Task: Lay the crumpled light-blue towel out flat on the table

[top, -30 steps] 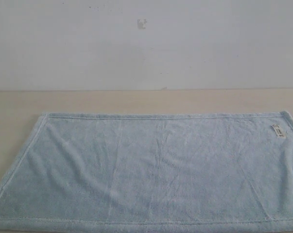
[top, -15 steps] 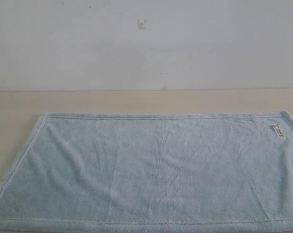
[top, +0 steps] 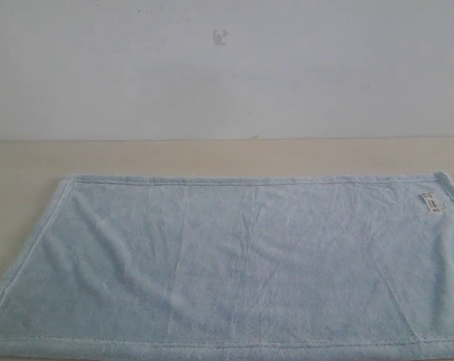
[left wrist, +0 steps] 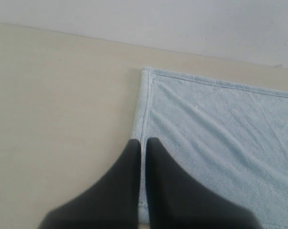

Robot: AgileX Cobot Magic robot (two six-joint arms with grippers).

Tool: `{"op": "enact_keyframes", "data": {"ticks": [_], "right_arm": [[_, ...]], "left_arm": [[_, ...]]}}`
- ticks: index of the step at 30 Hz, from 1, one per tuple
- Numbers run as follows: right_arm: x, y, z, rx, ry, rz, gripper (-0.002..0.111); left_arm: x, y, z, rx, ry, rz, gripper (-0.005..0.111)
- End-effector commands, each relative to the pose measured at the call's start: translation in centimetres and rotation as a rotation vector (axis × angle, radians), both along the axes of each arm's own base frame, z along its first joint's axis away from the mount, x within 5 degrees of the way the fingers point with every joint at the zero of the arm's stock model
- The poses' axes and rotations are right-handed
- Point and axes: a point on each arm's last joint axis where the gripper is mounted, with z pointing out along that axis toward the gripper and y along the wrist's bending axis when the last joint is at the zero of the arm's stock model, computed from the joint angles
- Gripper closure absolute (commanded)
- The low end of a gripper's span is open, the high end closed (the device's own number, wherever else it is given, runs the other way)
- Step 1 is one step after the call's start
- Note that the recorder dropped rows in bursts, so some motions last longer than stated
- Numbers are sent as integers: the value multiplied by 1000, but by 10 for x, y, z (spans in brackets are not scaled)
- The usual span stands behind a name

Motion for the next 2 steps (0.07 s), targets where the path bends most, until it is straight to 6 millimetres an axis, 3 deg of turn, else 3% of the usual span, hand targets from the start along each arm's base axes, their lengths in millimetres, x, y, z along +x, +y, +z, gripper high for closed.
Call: {"op": "enact_keyframes", "data": {"ticks": [1,2], "right_arm": [[0,0,1,-8,-8,1,109],[0,0,1,-8,-8,1,109]], "left_arm": [[0,0,0,0,-8,4,103],[0,0,0,0,-8,4,103]]}}
